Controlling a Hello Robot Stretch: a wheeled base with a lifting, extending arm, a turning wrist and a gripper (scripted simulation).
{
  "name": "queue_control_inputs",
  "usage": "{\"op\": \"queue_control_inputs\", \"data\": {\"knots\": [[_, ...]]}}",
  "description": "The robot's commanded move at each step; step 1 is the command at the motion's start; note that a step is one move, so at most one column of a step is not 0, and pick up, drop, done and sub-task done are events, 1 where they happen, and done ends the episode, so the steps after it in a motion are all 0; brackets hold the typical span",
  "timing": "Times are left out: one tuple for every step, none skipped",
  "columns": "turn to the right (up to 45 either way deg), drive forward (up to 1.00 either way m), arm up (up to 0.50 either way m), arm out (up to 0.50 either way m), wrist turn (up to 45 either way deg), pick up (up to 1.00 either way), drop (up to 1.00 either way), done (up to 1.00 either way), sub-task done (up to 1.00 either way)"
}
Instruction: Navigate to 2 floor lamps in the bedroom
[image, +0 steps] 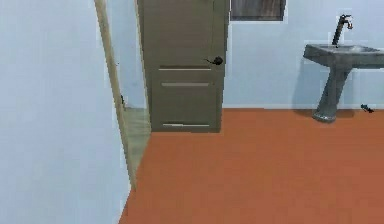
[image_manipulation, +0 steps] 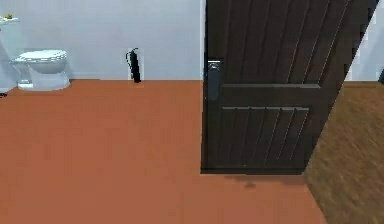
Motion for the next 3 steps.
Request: {"op": "queue_control_inputs", "data": {"knots": [[-9.0, 0.0, 0.0, 0.0, 0.0, 0.0, 0.0, 0.0, 0.0], [0.0, 1.0, 0.0, 0.0, 0.0, 0.0, 0.0, 0.0, 0.0], [-3.0, 0.0, 0.0, 0.0, 0.0, 0.0, 0.0, 0.0, 0.0]]}}
